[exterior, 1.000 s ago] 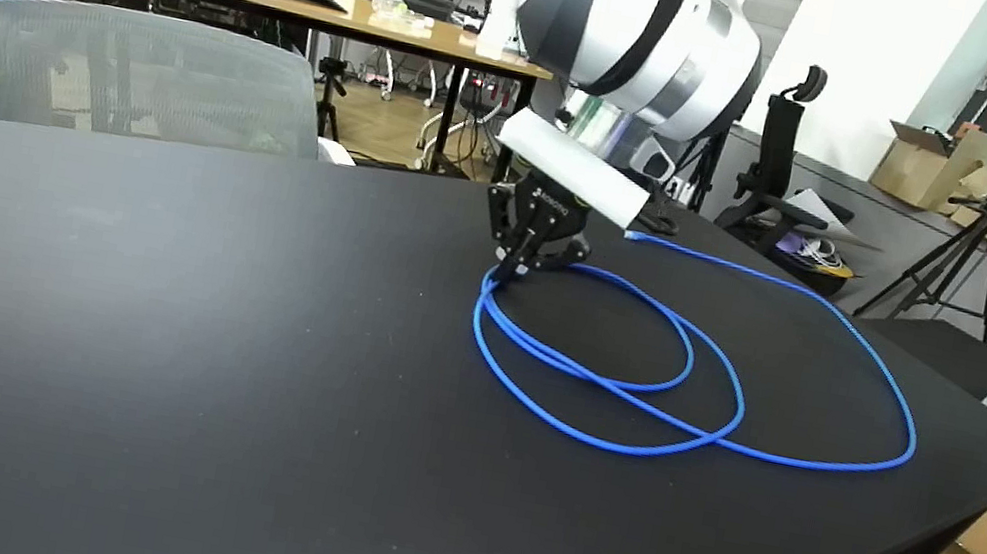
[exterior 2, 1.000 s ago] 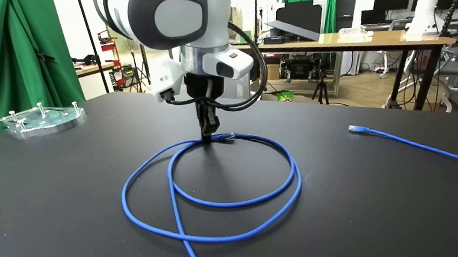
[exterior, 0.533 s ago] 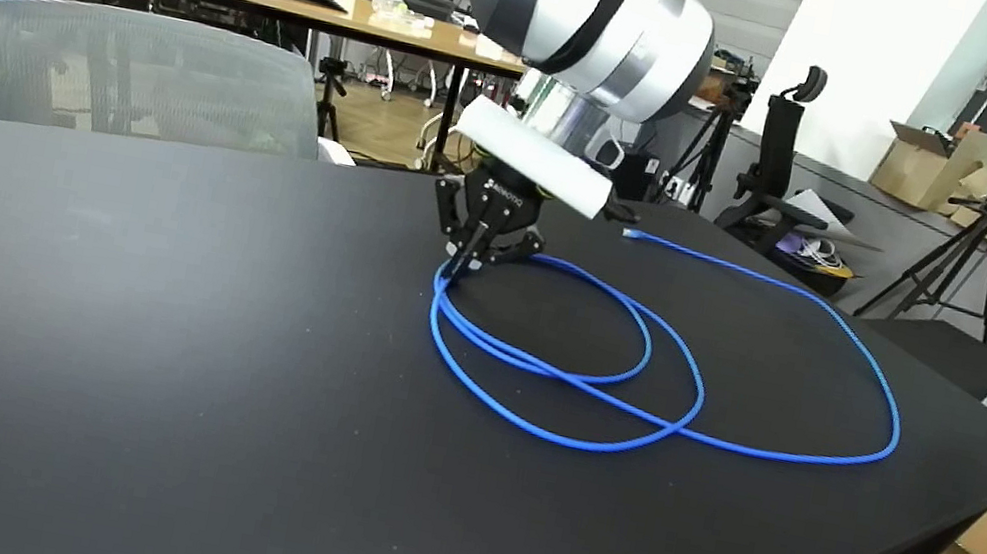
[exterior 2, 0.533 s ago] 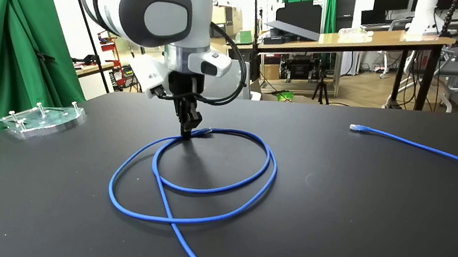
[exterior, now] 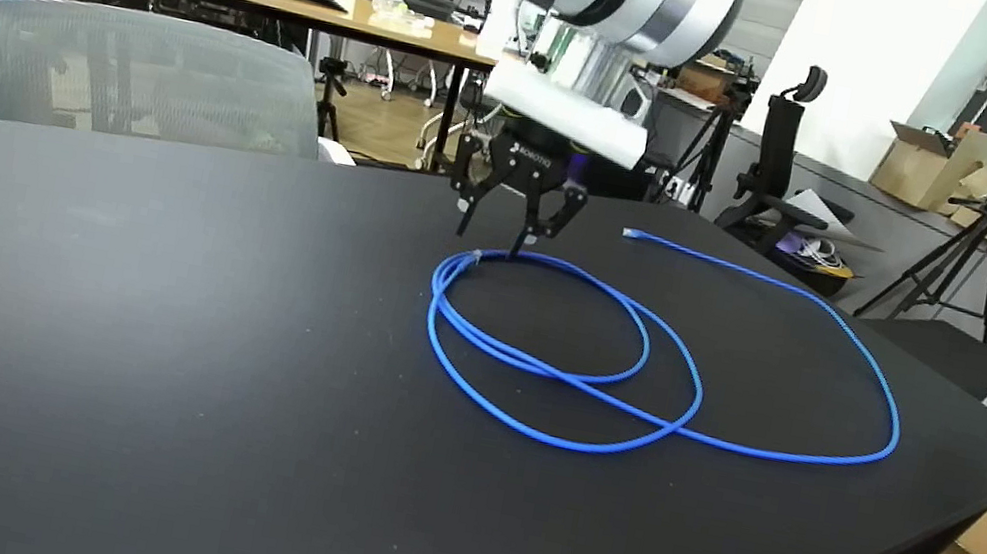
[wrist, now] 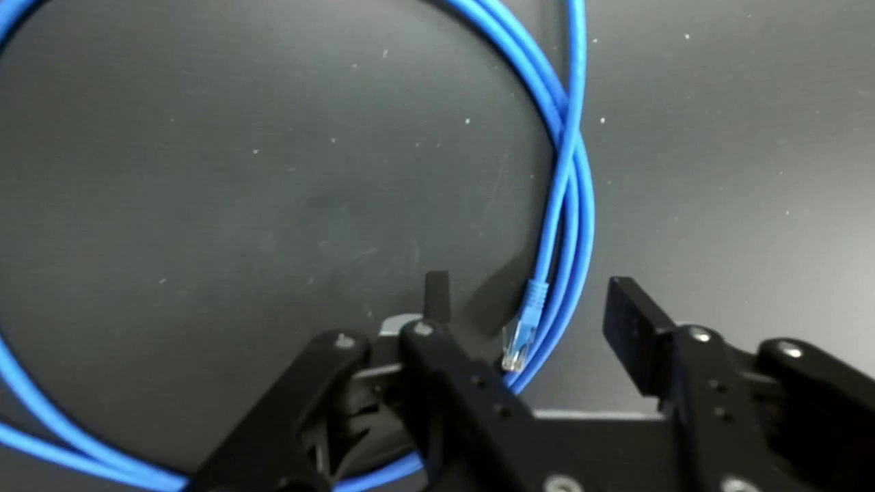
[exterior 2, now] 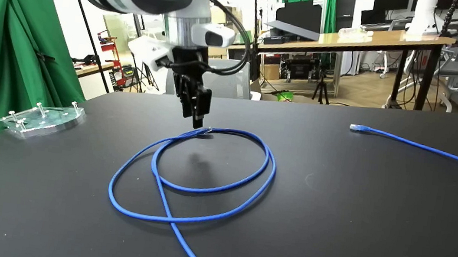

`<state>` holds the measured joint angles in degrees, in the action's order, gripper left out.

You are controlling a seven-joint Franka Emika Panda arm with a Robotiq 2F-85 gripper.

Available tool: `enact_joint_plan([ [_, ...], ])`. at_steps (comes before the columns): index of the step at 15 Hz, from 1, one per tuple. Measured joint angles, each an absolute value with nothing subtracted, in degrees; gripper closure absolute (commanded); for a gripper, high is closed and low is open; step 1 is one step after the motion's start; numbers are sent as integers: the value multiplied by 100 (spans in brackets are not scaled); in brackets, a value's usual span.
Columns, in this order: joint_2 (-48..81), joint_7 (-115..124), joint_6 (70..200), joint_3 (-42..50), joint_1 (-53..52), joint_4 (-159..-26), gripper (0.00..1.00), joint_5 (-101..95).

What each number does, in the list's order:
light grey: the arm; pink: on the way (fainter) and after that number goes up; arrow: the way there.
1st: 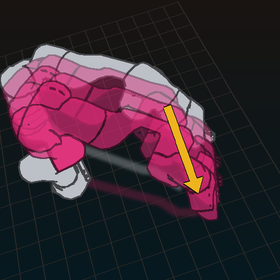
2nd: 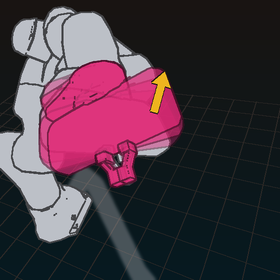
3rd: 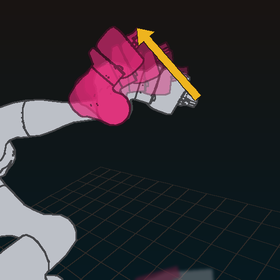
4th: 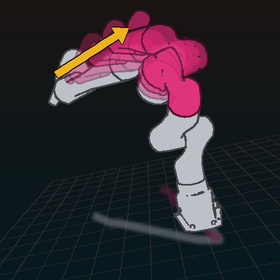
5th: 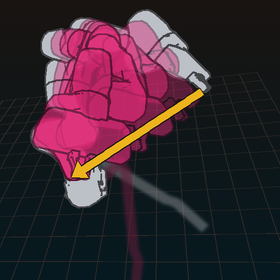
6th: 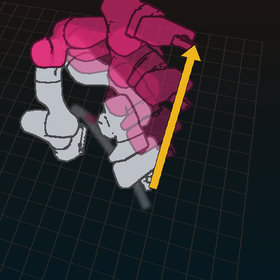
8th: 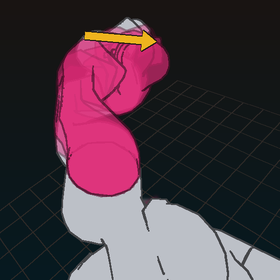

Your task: Use the blue cable on the table to make a smaller circle

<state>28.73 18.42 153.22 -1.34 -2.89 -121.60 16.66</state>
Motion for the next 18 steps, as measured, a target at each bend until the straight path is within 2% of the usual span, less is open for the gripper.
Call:
enact_joint_plan([
  [1, 2658, 1972, 15187, 49, -392, -12245, 1, 1486],
  [5, 1716, 2062, 14280, 631, -403, -12663, 0, 755],
  [11, 956, -631, 12388, 641, 560, -12743, 0, 888],
  [18, 1000, -732, 12393, 592, 602, -12745, 0, 892],
])
